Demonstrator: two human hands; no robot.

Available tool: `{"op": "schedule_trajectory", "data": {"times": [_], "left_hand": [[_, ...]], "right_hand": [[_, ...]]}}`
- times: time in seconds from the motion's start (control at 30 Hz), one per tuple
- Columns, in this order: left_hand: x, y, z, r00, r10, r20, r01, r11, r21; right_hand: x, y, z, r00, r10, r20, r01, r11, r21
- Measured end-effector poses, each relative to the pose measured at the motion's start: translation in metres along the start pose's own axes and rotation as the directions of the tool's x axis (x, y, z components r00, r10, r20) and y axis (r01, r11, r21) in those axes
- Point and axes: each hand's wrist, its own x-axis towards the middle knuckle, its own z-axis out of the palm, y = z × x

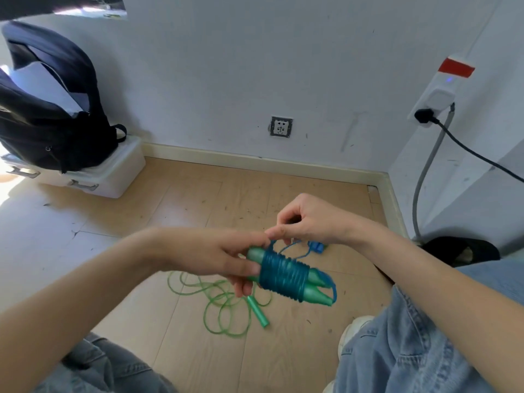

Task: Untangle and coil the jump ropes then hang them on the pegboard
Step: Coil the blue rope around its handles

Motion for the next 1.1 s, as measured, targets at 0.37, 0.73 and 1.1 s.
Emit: {"op": "schedule_trajectory", "data": {"times": [0.37,0.73,1.1], "left_hand": [[0.004,-0.023,-0.034,0.613,-0.279,-0.739,0.311,0.945,-0.100],[0.015,-0.006,0.005,0.958,-0.197,-0.208,0.269,0.871,0.411],[-0.016,0.000,-0.031,0.885,0.015,-0.466,-0.080,0.990,-0.119]], "right_hand": [[-0.006,-0.009,0.000,0.993,-0.024,-0.119,0.025,1.000,0.010],[0.000,-0.006,0.001,0.999,-0.048,-0.019,0.044,0.982,-0.183],[0.006,-0.001,-0.003,0.994,0.066,-0.083,-0.044,0.968,0.248]]}}
